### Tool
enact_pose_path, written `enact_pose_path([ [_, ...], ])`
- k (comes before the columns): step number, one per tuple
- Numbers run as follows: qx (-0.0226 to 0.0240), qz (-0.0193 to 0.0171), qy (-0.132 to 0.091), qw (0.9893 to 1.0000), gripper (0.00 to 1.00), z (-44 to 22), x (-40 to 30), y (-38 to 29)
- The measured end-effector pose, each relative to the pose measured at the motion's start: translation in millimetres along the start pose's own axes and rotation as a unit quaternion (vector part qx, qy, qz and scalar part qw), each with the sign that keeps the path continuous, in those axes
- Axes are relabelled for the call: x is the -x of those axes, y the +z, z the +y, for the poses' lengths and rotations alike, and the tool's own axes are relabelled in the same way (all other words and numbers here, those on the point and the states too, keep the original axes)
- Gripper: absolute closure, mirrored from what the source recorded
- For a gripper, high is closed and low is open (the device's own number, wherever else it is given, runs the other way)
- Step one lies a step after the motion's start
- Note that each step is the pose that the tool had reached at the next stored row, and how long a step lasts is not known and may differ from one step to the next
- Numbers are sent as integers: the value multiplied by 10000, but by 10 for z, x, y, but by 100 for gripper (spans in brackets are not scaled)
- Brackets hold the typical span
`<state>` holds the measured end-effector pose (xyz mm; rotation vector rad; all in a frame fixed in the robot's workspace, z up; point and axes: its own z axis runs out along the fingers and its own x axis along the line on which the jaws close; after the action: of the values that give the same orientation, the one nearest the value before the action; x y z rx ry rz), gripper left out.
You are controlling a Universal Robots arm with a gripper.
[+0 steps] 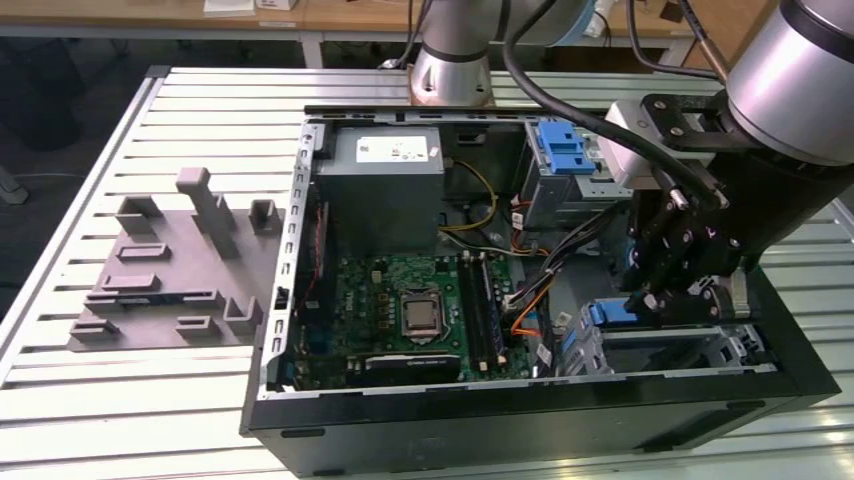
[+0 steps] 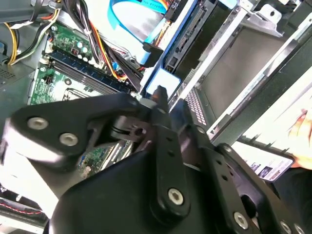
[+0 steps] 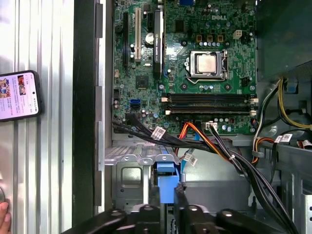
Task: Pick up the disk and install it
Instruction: 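Insert the disk into the insertion slot, then insert the first disk wire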
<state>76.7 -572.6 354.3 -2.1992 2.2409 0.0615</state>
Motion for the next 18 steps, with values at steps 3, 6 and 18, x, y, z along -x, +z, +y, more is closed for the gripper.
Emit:
enact_pose_path([
  [3,0,2,0,10000,87,0,0,0],
  [6,0,5,0,10000,89,0,0,0],
  [18,0,21,1,10000,89,-11,1,0],
])
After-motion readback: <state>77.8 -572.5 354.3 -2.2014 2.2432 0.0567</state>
